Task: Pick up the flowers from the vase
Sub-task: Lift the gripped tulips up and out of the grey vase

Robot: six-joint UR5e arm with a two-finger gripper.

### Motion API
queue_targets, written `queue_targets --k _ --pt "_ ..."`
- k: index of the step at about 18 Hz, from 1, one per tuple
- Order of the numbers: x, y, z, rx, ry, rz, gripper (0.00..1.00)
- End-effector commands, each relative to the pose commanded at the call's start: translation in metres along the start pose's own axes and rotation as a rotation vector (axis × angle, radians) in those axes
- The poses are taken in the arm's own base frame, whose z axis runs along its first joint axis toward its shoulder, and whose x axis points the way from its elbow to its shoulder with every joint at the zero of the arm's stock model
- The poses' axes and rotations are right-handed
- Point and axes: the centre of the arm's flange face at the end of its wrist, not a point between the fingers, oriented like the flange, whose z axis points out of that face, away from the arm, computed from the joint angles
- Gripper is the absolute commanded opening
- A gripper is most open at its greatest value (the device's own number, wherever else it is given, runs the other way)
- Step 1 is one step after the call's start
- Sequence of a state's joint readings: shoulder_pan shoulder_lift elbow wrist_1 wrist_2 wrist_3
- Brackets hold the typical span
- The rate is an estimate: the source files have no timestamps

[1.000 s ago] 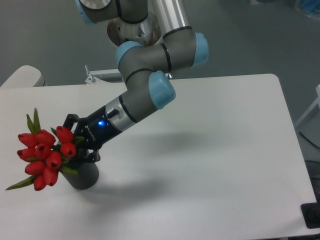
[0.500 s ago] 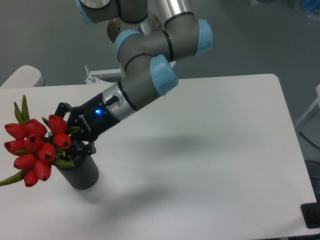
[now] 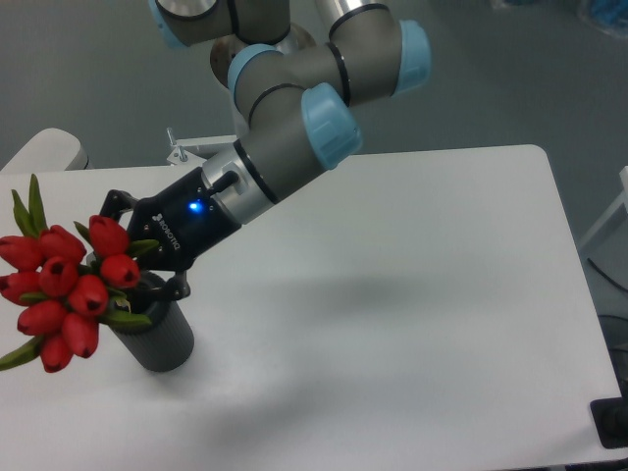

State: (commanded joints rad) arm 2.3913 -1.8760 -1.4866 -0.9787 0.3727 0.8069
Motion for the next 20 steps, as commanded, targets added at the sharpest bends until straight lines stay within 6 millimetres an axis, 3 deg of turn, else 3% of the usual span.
queue_targets --k 12,20 --pt "-0.032 0.000 -0.056 0.057 -0.069 -0.046 0.16" --pt "-0.098 0.036 -0.086 -0.002 -0.181 0.121 0.15"
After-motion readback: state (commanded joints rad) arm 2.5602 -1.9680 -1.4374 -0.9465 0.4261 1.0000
